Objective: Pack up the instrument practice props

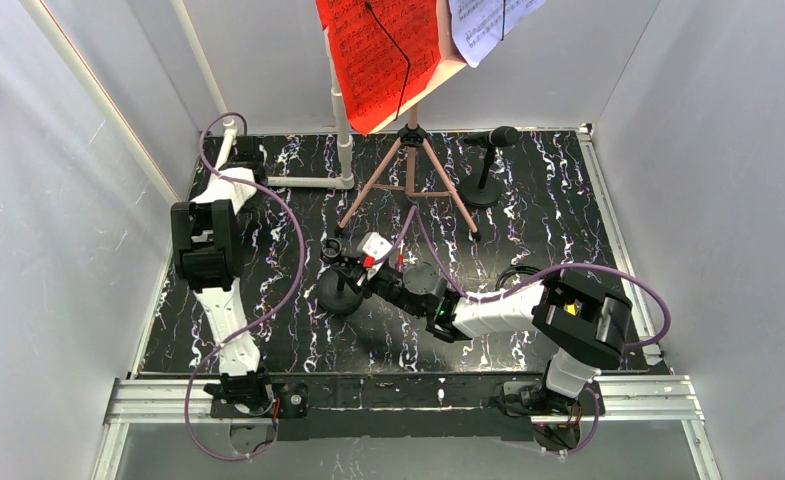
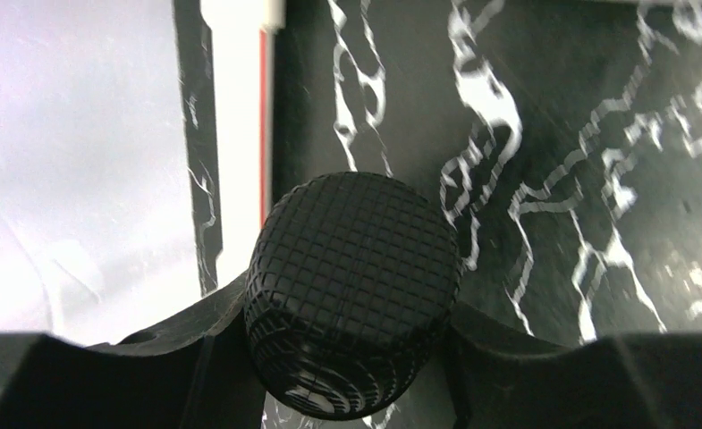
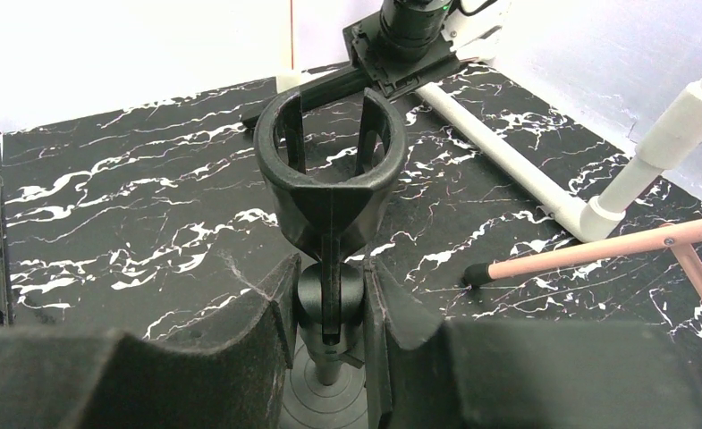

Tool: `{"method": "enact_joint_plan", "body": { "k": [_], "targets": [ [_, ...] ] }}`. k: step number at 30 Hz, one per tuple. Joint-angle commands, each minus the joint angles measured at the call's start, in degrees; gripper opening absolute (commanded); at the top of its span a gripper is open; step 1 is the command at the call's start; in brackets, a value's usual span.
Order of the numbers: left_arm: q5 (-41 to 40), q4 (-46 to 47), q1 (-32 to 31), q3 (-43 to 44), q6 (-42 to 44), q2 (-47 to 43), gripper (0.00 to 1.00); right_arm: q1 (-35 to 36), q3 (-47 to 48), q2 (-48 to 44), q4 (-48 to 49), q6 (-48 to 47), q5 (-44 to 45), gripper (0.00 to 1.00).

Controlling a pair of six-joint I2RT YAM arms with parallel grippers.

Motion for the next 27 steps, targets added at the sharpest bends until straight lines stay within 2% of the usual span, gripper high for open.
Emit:
{"method": "enact_joint_plan", "body": {
  "k": [1,4,9,15,24,27],
  "targets": [
    [-3.08,0.40,1.33,5.48,2.29,2.77,0.26,-0.12,-4.53,4.86,-17.82,-1.38,-0.83,0.04],
    [-2.33,0.43,1.75,6.96,2.41,4.36,0.42,-0.11,-4.28,5.12,-17.89,-1.44,-1.15,0.04],
    [-1.00,-0.69,1.76,9.74,1.63,6.11,0.51,-0.14,-4.27,5.22,-17.98,-1.65,-1.28,0.04],
    [-0.92,-1.12,1.76,10.29,0.57,6.50,0.57,-0.18,-4.14,5.39,-17.95,-1.72,-2.13,0.04],
    [-3.91,-0.30,1.76,8.80,0.15,4.79,0.59,-0.11,-4.20,4.81,-18.15,-1.84,-2.60,0.04],
    [-3.04,-0.30,1.67,6.67,-2.97,1.26,0.59,-0.16,-4.17,4.31,-18.66,-2.22,-2.57,0.05]
  ]
}}
